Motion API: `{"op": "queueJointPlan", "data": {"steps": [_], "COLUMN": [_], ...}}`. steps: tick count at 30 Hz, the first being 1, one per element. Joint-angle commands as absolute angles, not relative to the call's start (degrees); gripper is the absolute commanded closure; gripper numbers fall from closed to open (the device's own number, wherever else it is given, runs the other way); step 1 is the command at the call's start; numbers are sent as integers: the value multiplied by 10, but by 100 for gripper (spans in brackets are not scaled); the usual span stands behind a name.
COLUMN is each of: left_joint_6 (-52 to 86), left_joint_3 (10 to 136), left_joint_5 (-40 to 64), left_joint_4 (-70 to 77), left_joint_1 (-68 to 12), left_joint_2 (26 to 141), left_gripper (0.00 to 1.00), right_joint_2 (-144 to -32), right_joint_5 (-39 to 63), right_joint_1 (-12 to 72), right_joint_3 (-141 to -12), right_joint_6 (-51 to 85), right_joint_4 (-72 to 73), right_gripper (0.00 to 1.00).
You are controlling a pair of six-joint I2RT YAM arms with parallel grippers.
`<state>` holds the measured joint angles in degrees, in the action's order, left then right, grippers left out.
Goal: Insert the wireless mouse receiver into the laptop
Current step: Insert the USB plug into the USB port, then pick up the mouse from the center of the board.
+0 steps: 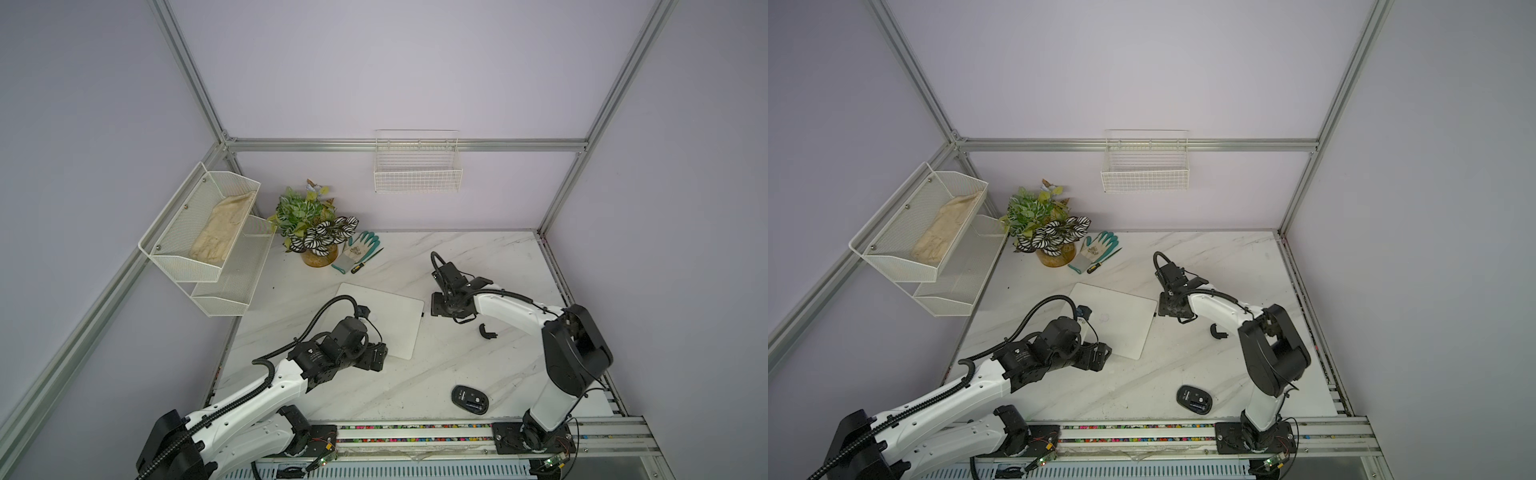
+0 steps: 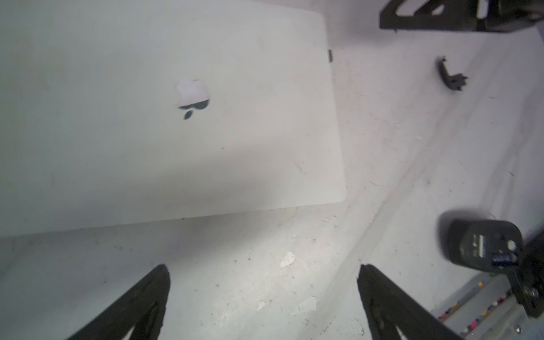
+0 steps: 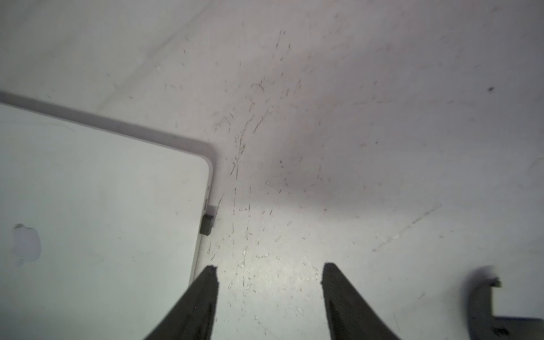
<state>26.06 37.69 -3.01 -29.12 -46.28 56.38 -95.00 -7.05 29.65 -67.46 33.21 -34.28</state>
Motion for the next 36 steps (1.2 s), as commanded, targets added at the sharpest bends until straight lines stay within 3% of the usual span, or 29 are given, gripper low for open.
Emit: {"op": "queueJointPlan", "data": {"steps": [1, 6, 11, 17, 36], "left_joint_6": [128, -77, -270, -358, -403], "left_joint_3": [422, 435, 464, 523, 622], "left_joint_5": [10, 18, 17, 0, 100], "left_joint_4": [-235, -208, -204, -177, -90], "left_joint_1": [-530, -665, -757, -766, -725], "left_joint_2": [557, 596, 697, 803, 1015], "left_gripper": [0, 0, 0, 0, 6], "right_joint_2": [-845, -716, -634, -614, -603], "right_joint_5": [-28, 49, 228, 352, 360], "right_joint_1": [240, 125, -10, -46, -47], "right_joint_3": [-656, -648, -643, -626, -607], "right_joint_6": [344, 391, 442, 465, 454], "right_joint_4": [-356, -418, -439, -436, -435], "right_gripper": [26, 14, 5, 5, 6]}}
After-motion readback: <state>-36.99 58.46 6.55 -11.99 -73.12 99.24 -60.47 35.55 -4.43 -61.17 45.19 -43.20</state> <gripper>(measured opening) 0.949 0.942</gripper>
